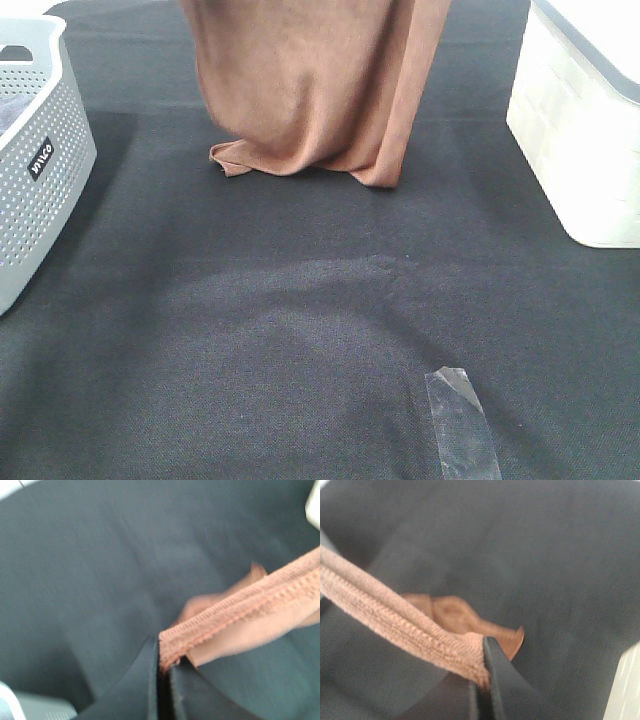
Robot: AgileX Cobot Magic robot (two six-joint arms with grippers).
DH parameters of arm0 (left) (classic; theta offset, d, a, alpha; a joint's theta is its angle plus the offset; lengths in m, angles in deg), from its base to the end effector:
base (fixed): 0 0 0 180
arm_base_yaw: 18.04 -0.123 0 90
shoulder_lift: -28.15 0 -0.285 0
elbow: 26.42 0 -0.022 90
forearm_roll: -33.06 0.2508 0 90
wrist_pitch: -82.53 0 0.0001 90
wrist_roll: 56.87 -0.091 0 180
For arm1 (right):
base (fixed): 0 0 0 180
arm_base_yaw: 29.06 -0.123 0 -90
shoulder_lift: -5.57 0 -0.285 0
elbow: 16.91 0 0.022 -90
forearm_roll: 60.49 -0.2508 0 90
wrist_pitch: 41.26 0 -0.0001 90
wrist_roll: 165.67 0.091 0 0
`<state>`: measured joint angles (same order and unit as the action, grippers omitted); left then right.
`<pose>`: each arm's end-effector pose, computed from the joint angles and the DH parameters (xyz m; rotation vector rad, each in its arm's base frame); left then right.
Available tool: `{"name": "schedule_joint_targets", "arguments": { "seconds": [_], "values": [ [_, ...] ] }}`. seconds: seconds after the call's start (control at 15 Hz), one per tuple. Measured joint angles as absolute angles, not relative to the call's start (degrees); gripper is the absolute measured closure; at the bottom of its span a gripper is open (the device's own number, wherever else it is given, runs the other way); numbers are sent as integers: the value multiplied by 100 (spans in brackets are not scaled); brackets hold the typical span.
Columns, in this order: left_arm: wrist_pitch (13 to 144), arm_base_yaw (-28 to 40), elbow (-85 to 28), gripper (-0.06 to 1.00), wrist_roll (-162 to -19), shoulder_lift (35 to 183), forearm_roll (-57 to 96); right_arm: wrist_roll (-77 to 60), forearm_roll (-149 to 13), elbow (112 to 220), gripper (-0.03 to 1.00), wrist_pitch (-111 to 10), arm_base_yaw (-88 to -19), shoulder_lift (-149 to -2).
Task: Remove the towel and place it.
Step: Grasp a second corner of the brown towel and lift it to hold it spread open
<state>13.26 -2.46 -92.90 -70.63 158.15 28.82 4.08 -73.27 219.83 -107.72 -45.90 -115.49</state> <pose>0.4457 -0.1308 0.4112 0.5913 2.2403 -0.1096 0.4076 0.1427 0.4380 -0.5387 2.2139 0.3401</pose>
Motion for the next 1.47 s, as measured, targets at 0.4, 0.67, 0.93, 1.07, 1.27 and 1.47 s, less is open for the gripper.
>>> {"name": "schedule_joint_targets", "arguments": {
  "seconds": [0.4, 0.67, 0.93, 1.07, 1.27, 1.47],
  "values": [
    [1326, -246, -7307, 94, -6936, 14171, 2968, 465, -7974, 21868, 96, -11111, -4619, -11193],
    [1354, -189, -6007, 94, -6965, 13180, 2802, 568, -8180, 20339, 96, -11111, -4625, -10179],
    [1389, -183, -4746, 94, -7057, 12263, 2538, 568, -8387, 18671, 96, -11128, -4676, -8965],
    [1406, -171, -4127, 94, -7063, 11799, 2344, 574, -8456, 18121, 96, -11122, -4688, -8529],
    [1475, -166, -3102, 94, -7103, 11048, 1983, 666, -8553, 17439, 96, -11122, -4688, -7973],
    [1509, -166, -2162, 94, -7303, 10498, 1547, 774, -8587, 16763, 96, -11122, -4688, -7475]
  ]
}}
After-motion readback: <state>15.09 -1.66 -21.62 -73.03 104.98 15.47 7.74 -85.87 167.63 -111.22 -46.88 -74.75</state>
